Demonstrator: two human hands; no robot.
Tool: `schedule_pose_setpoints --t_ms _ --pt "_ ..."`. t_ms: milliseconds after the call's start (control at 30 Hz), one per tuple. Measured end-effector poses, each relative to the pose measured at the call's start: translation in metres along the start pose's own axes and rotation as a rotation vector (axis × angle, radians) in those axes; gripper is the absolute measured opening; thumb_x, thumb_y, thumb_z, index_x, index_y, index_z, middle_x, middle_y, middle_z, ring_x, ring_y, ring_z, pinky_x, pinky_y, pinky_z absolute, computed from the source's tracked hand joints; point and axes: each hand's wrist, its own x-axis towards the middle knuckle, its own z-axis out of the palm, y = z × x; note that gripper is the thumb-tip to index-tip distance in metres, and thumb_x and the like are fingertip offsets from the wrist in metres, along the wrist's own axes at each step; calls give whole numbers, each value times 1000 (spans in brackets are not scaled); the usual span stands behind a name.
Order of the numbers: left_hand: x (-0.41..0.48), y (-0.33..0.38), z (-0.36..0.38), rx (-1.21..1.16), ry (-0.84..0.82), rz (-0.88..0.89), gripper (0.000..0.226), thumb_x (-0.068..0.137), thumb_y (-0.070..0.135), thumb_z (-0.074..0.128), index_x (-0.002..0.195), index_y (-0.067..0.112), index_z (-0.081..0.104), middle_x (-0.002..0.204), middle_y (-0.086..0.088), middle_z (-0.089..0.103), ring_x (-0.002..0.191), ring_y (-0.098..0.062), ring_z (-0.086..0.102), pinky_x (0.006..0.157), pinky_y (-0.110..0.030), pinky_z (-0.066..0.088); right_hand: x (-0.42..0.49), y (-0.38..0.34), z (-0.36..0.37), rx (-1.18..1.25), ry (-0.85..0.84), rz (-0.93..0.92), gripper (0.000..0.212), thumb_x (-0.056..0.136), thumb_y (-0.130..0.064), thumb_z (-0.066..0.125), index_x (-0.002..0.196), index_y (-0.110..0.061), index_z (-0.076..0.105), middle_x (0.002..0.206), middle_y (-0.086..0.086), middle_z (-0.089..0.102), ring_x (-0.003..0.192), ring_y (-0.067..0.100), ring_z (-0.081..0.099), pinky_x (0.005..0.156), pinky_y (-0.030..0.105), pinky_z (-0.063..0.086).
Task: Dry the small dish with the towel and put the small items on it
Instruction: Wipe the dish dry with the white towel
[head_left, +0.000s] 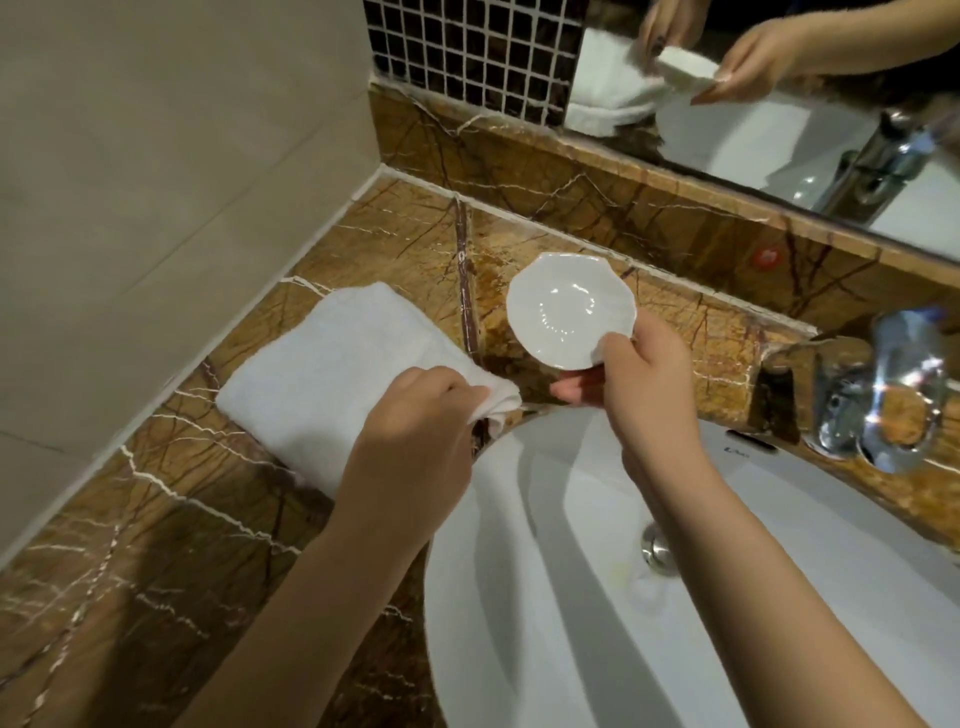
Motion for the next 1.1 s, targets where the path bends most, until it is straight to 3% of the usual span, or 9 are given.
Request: schedule_pose_setpoints --t_ms 167,300,467,533,667,767,900,1000,1100 --pt "2 -3 -1 -221 21 10 29 72 -5 69 101 -7 69 88 -23 70 81 -32 67 80 -35 50 -1 -14 4 87 -154 -6 41 84 6 30 104 -14 60 54 0 69 43 20 65 42 24 52" --pt "14 -4 -17 -879 6 -296 37 82 5 60 120 7 63 104 -9 72 95 -19 66 90 -31 53 -7 -15 16 32 -249 -28 43 82 6 31 104 -12 63 48 10 61 39 21 58 46 34 54" --pt "22 -14 -26 -1432 62 -655 23 92 10 51 88 11 73 90 -10 73 89 -18 70 68 -29 58 -16 -14 38 -40 -360 -77 35 75 -12 38 82 -32 65 51 -8 62 47 12 59 47 32 52" --pt "21 -19 -26 -1391 93 -701 31 91 8 51 68 14 70 66 3 69 70 -8 68 55 -22 54 -17 -7 40 -53 -279 -29 27 81 -30 40 83 -40 65 62 -18 64 61 2 61 58 28 52" --pt "17 -35 -30 -1418 150 -721 11 93 11 49 90 12 60 75 6 71 76 -8 69 64 -23 55 -34 23 35 -205 61 235 41 81 -64 48 108 -33 50 106 -7 59 92 15 60 82 49 54" --pt "20 -48 -33 -1385 176 -774 12 91 11 52 84 8 61 76 3 68 79 -7 68 64 -23 55 -48 35 49 -10 6 516 53 75 -51 69 107 -13 52 97 12 62 79 23 65 66 40 59" --pt "22 -56 -38 -1354 152 -744 17 90 11 54 76 10 64 64 9 68 72 -2 67 59 -21 54 -42 33 62 115 76 465 46 69 -15 80 98 13 57 101 37 59 73 26 61 58 34 56" --pt "21 -58 -41 -1387 154 -746 24 87 10 57 69 14 71 71 6 70 76 -5 69 61 -23 55 -32 15 53 299 148 424 8 70 1 75 75 1 69 75 25 67 67 25 63 54 28 55" --pt "19 -59 -44 -1393 142 -770 17 86 10 59 98 10 71 97 -8 74 91 -18 71 71 -34 58 -25 -6 35 283 275 204 11 69 1 71 69 -10 71 69 7 68 65 20 61 56 27 48"
